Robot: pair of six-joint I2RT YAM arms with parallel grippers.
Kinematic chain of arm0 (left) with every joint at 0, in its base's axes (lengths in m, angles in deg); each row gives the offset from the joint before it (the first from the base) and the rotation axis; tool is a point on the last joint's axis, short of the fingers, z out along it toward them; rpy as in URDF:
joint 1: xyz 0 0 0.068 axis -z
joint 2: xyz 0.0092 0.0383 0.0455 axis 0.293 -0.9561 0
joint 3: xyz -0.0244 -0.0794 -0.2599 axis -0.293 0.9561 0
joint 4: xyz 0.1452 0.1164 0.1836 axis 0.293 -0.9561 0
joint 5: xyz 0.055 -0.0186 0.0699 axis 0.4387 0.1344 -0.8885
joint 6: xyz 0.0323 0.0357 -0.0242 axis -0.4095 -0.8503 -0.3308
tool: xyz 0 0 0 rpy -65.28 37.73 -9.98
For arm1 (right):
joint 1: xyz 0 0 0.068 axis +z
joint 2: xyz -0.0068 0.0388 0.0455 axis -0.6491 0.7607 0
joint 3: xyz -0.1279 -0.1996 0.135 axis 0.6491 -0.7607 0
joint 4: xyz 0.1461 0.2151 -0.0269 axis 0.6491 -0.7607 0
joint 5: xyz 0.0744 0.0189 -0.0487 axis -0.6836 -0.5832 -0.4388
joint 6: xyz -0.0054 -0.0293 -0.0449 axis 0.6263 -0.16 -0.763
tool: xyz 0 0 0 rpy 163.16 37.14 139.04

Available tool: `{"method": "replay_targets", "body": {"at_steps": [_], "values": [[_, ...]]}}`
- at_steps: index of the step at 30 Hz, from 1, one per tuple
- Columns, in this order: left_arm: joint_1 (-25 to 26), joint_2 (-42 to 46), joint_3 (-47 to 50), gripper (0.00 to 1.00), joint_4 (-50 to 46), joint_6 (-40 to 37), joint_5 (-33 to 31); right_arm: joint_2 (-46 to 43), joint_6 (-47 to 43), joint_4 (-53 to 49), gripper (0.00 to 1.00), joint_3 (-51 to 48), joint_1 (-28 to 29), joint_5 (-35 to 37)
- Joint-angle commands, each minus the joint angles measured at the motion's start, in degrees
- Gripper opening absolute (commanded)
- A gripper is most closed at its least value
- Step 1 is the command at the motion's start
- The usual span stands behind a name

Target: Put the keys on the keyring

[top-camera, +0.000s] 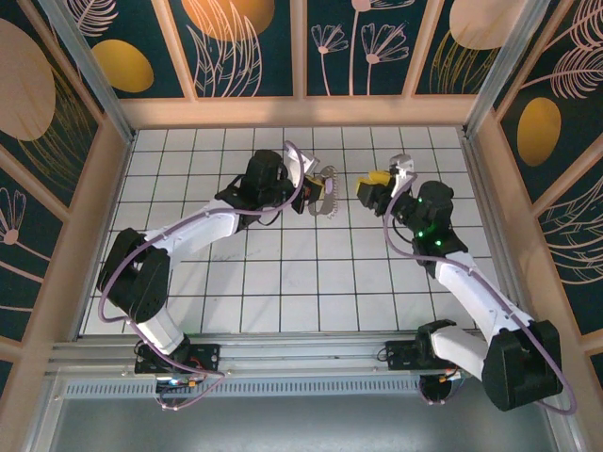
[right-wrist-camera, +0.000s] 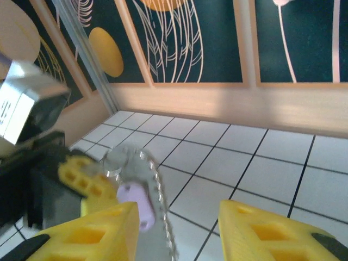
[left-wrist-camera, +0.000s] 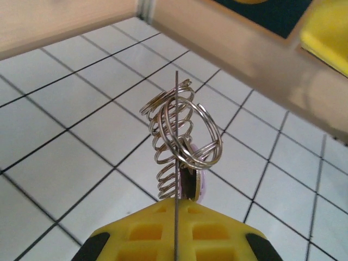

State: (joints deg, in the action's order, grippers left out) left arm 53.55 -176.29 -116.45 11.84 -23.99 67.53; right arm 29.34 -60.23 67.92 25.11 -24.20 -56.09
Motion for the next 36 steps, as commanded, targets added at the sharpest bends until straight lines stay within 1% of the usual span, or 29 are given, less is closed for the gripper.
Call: {"method": "replay_targets", "body": {"at_steps": [1,3,6,8,11,15,20,24,29,36], "values": [[0.2,1.8,-2.9,0.00,-10.1,-5.1,-9.1,-3.2,5.2,5.9,0.43,-3.6,0.0,-1.7],[0.3,2.2,-4.0,0.00,-13.0,-6.3,-12.8,-4.5,5.0,7.2,0.43,-5.8,0.0,-1.9],[0.3,2.4,-6.2,0.00,-18.0,-7.8,-17.0,-5.4,3.7,9.6,0.45,-8.4,0.2,-4.0],[0.4,1.9,-7.9,0.00,-21.9,-9.0,-19.0,-4.8,1.7,10.7,0.46,-9.0,0.6,-7.3],[0.9,0.3,-10.7,0.00,-28.0,-10.4,-20.0,-2.6,-1.3,11.1,0.46,-8.5,1.8,-11.4],[1.6,-0.9,-12.2,0.00,-32.0,-11.5,-18.4,1.2,-4.9,9.5,0.47,-5.7,4.4,-13.1],[1.8,-0.9,-12.8,0.00,-33.6,-12.3,-13.8,5.2,-6.3,10.8,0.47,-3.2,6.0,-14.4],[2.0,-0.4,-12.8,0.00,-33.6,-12.5,-10.0,7.6,-5.8,12.8,0.47,-2.0,6.4,-16.2],[2.5,0.2,-12.5,0.00,-32.9,-12.4,-6.2,10.8,-6.3,13.0,0.47,0.3,7.9,-17.6],[2.8,0.9,-12.2,0.00,-32.3,-12.6,-3.7,13.5,-7.7,12.7,0.45,3.0,9.0,-18.5]]}}
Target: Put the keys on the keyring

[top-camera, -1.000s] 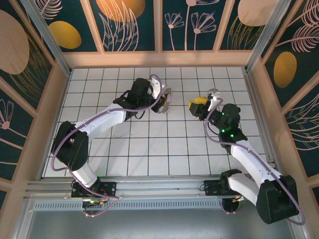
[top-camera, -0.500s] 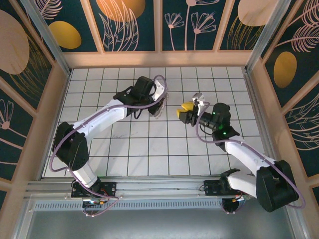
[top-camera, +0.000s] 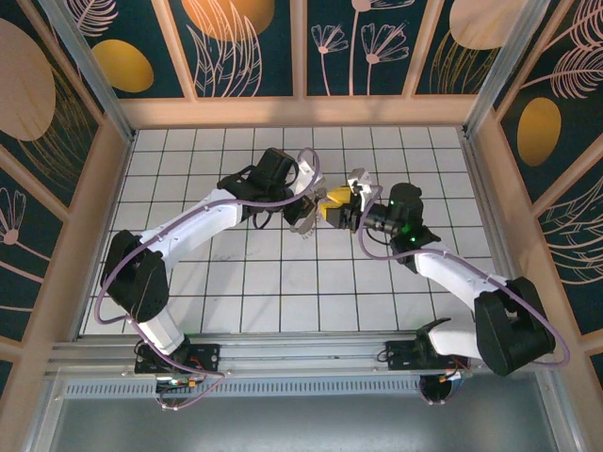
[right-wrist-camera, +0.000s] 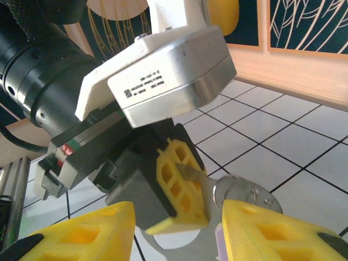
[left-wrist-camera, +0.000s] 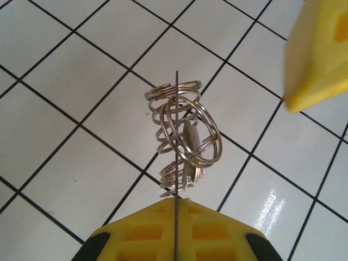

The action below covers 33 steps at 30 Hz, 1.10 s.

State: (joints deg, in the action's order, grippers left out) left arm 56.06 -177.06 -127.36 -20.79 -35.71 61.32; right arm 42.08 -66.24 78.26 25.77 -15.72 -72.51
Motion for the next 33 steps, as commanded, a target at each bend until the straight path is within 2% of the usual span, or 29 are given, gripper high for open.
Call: {"method": "replay_targets", "body": {"at_steps": [1,11,18,28,33], "values": [[0.4,1.7,-1.3,0.00,0.3,-0.8,2.8,1.2,-1.9,2.3,0.45,2.6,0.5,-2.2],[1.0,2.3,-1.0,0.00,1.1,-0.8,4.3,6.4,-3.4,0.9,0.41,5.3,0.5,-1.5],[1.4,3.4,0.8,0.00,2.0,-0.9,5.6,7.8,-2.3,2.2,0.34,6.0,-1.4,0.5],[1.4,3.8,2.3,0.00,3.2,-0.9,6.5,6.5,1.0,5.8,0.26,5.1,-3.7,-3.0],[1.4,3.7,2.5,0.00,3.7,-0.9,7.0,6.8,1.0,5.3,0.25,5.9,-3.7,-4.7]]}}
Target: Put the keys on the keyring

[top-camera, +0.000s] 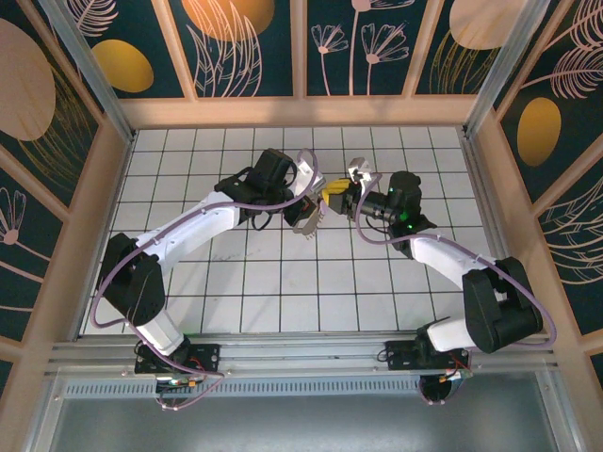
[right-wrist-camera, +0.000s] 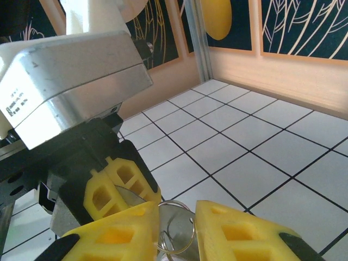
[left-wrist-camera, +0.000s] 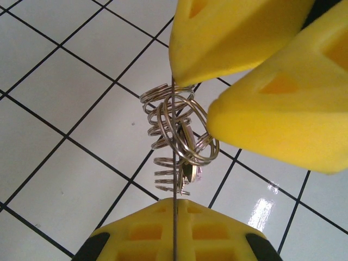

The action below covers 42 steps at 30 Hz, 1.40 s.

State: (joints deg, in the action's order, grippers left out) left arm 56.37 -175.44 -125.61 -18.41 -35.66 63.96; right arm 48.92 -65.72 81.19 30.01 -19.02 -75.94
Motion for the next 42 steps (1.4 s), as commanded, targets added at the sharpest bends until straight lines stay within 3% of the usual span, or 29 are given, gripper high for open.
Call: {"method": "replay_targets", "body": {"at_steps": [1,9,31,34,42], "values": [[1.1,2.0,0.8,0.00,1.3,-1.0,4.4,-0.1,0.4,2.2,0.27,1.7,-0.3,-1.7],[1.1,1.7,0.4,0.00,0.9,-1.3,4.6,-4.1,-1.3,0.3,0.37,-1.0,-0.4,-1.7],[1.1,1.8,0.3,0.00,1.0,-1.4,5.4,-6.5,4.3,8.1,0.29,-8.8,-0.4,-4.3],[1.1,1.6,0.2,0.00,1.0,-1.5,5.4,-7.4,4.5,8.4,0.34,-9.6,-0.3,-3.2],[1.1,1.3,0.1,0.00,1.2,-1.7,5.9,-14.0,7.4,11.2,0.34,-14.2,-2.0,1.3]]}}
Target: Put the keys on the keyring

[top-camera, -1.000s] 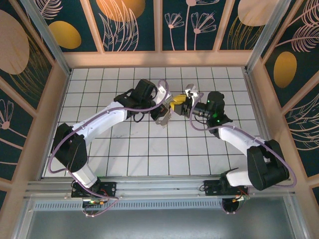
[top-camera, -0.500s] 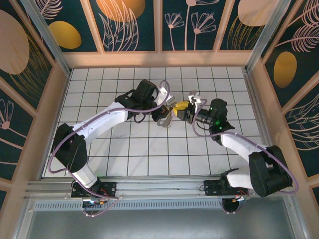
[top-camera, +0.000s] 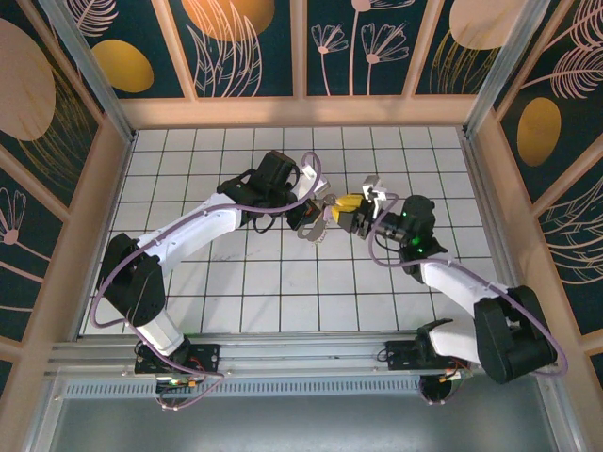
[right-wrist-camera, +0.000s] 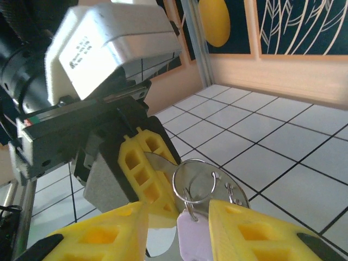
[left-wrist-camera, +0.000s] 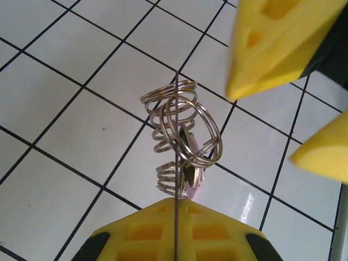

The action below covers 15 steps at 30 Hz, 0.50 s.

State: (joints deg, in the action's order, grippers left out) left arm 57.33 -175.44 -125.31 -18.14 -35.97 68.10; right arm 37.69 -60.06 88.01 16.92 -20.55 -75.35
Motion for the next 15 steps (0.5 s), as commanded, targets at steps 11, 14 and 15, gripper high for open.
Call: {"method": "replay_targets", "body": {"at_steps": [11,14,15], "values": [[0.1,1.1,-0.3,0.00,1.3,-1.5,2.0,-1.5,3.4,6.5,0.31,-1.5,1.7,-2.7],[0.1,1.1,-0.4,0.00,1.3,-1.5,2.2,-0.2,2.8,6.4,0.31,-0.7,2.5,-2.4],[0.1,1.1,-0.4,0.00,1.3,-1.5,2.2,0.2,2.8,6.3,0.31,-0.5,2.7,-2.3]]}}
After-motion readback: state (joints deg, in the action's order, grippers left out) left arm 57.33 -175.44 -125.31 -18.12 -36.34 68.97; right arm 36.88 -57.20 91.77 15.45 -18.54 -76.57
